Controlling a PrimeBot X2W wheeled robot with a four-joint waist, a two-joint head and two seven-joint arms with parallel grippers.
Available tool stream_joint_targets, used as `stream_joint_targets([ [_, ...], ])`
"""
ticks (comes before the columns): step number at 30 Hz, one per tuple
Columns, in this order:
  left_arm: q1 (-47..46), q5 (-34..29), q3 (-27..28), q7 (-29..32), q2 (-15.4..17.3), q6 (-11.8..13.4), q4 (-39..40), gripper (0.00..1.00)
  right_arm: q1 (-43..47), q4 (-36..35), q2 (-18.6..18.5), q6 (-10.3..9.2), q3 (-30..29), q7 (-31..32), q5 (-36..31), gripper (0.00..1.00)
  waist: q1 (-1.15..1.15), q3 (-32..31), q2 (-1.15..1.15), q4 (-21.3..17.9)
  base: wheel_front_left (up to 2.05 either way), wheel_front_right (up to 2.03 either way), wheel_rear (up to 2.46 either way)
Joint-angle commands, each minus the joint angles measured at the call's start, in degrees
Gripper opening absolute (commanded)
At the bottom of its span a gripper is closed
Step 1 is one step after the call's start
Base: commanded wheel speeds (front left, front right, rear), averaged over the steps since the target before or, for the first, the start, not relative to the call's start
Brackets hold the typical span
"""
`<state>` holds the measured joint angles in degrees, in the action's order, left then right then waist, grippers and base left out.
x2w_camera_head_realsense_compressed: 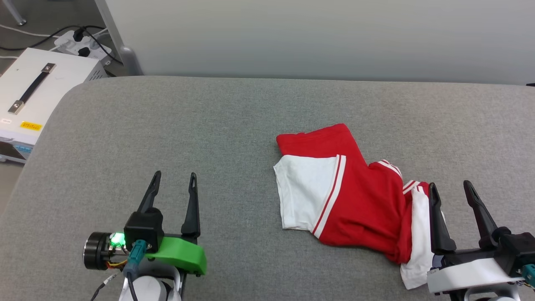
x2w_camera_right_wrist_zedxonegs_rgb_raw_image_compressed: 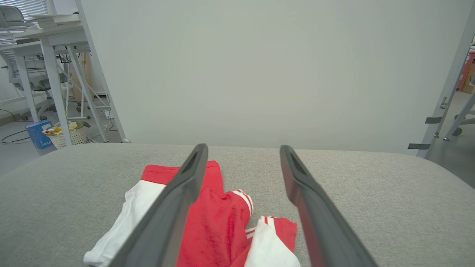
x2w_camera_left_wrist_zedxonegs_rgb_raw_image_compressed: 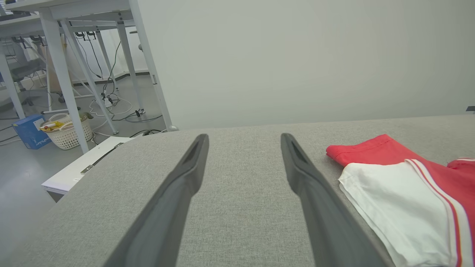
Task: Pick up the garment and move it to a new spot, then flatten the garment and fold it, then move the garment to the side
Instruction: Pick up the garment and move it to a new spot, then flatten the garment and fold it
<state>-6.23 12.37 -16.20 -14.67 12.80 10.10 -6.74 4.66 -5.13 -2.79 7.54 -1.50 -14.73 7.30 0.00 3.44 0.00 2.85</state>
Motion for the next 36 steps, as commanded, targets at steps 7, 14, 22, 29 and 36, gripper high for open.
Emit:
stream_joint_targets([
  [7, 3.4, -2.9, 2.8, -0.3, -3.1, -4.1, -0.2, 1.0, 1.6, 0.0, -0.1, -0.05, -0.4, -0.3, -1.7, 1.0, 0.0, -0.6, 0.0, -0.2, 0.0, 0.0, 0.0],
  [14, 4.5, -4.7, 5.5, -0.3, -5.0, -6.7, -0.5, 1.0, 2.5, 0.3, -0.1, -0.05, -0.8, -0.3, -2.8, 1.0, 0.0, -0.6, 0.0, -0.2, 0.0, 0.0, 0.0],
  [22, 5.1, -6.3, 7.5, -0.3, -6.6, -8.7, -1.3, 1.0, 2.8, 0.7, -0.1, -0.05, -0.9, -0.3, -3.1, 1.0, 0.0, -0.6, 0.0, -0.4, 0.0, 0.0, 0.0],
  [29, 5.1, -7.3, 8.8, -0.3, -7.4, -10.1, -2.1, 1.0, 2.6, 0.9, -0.1, -0.05, -0.6, -0.3, -3.0, 1.0, 0.0, -0.6, 0.0, -0.6, 0.0, 0.0, 0.0],
  [36, 0.4, -8.1, 8.4, -0.3, -7.1, -14.0, -2.6, 1.0, 2.0, 1.0, -0.1, -0.05, -0.7, -0.3, -2.9, 1.0, 0.0, 0.1, 0.0, -0.5, 0.0, 0.0, 0.0],
])
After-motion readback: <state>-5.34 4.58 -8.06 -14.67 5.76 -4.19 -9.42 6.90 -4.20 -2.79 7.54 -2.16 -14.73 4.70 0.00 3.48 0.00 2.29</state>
